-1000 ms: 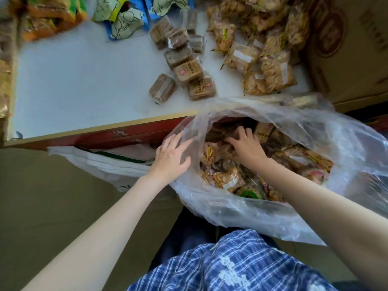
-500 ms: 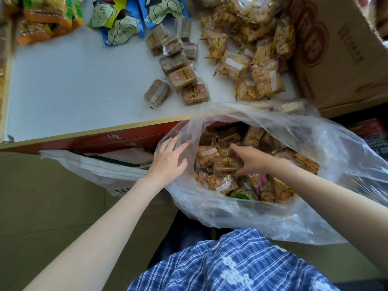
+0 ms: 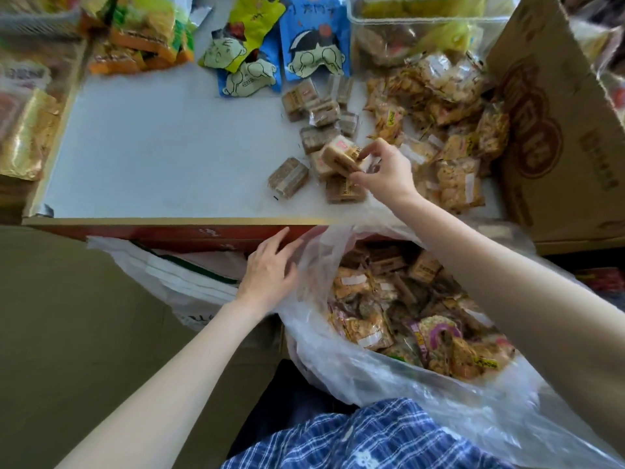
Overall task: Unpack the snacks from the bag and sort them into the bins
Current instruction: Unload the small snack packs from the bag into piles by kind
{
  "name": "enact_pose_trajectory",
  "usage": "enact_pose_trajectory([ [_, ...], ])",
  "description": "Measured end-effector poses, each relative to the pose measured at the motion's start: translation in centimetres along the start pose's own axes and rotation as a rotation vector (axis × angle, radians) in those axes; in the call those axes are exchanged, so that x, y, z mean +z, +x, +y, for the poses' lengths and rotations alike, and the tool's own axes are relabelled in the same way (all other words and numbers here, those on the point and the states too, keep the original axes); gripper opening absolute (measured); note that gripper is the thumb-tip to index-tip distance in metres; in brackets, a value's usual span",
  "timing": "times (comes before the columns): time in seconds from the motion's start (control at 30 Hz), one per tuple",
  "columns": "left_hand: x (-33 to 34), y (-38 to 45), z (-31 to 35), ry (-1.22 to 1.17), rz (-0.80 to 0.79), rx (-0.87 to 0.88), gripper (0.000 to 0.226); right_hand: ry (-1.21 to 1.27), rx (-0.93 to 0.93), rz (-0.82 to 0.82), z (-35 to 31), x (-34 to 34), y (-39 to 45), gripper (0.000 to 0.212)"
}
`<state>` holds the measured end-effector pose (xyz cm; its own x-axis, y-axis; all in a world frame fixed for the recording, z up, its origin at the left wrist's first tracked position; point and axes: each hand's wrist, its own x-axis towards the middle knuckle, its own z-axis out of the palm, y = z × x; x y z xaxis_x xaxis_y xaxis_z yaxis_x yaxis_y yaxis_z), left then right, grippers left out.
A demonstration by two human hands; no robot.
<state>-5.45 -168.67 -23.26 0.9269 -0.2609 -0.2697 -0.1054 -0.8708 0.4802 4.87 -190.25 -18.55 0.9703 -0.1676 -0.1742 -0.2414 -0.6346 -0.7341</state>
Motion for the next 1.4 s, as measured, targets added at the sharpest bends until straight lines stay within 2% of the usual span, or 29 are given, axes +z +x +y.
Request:
enact_pose_trajectory([
  [0.1,-0.4,-0.3,-0.7,-0.005,-0.024,-0.028,0.048,-0.032,0.012,0.041,-1.5,3.0,2.5,0.032],
  [0.2,-0.7,-0.5,-1.2,-0.012,-0.038,-0.048,0.047,-0.046,-0.04,-0.044,-2.7,4.9,4.4,0.042],
  [0.33,-0.7,-0.5,-1.6,-0.002,-0.045,-0.045,0.047,-0.089,-0.094,-0.09,-2.9,5.0,5.5,0.053],
  [0.4,-0.6,-0.5,-1.6,-0.006,-0.047,-0.037,0.048,-0.09,-0.12,-0.069,-2.0,4.1,5.1,0.049],
  [0.5,-0.2,-0.3,-1.1,-0.028,-0.031,0.014,0.048,-0.103,-0.167,0.012,0.6,1.6,2.6,0.033],
  [0.6,0.3,-0.2,-0.2,-0.055,-0.041,0.097,0.048,-0.115,-0.199,0.041,3.7,-1.4,-2.2,0.029],
  [0.73,1.5,0.0,1.2,-0.006,-0.132,0.195,0.046,-0.151,-0.226,-0.071,8.5,-2.9,-9.8,0.022],
  [0.8,2.2,0.0,1.6,0.11,-0.203,0.199,0.049,-0.335,-0.239,-0.279,11.5,-1.7,-12.5,0.032],
  [0.87,2.5,0.0,1.8,0.172,-0.239,0.179,0.053,-0.722,-0.211,-0.52,14.2,-0.3,-13.6,0.057],
  [0.9,2.6,0.0,1.9,0.174,-0.251,0.173,0.054,-0.905,-0.173,-0.588,15.0,0.0,-13.6,0.071],
  [0.93,2.5,0.0,1.9,0.171,-0.261,0.172,0.054,-1.016,-0.137,-0.62,15.3,0.1,-13.3,0.079],
  [1.0,2.5,0.1,1.7,0.175,-0.272,0.179,0.054,-1.12,-0.108,-0.624,15.3,0.5,-12.3,0.082],
  [1.1,2.3,0.0,1.4,0.199,-0.282,0.184,0.054,-1.25,-0.172,-0.566,15.0,1.2,-10.6,0.063],
  [1.17,2.3,-0.1,1.3,0.202,-0.294,0.169,0.053,-1.265,-0.222,-0.556,15.3,1.2,-10.1,0.055],
  [1.23,2.4,-0.3,1.4,0.206,-0.287,0.165,0.053,-1.236,-0.269,-0.561,16.0,0.7,-10.3,0.057],
  [1.33,2.7,-0.5,1.2,0.185,-0.267,0.159,0.052,-1.104,-0.288,-0.551,16.5,-0.2,-11.0,0.075],
  [1.4,3.0,-0.6,1.0,0.164,-0.259,0.149,0.051,-0.875,-0.199,-0.582,16.8,-0.1,-11.7,0.084],
])
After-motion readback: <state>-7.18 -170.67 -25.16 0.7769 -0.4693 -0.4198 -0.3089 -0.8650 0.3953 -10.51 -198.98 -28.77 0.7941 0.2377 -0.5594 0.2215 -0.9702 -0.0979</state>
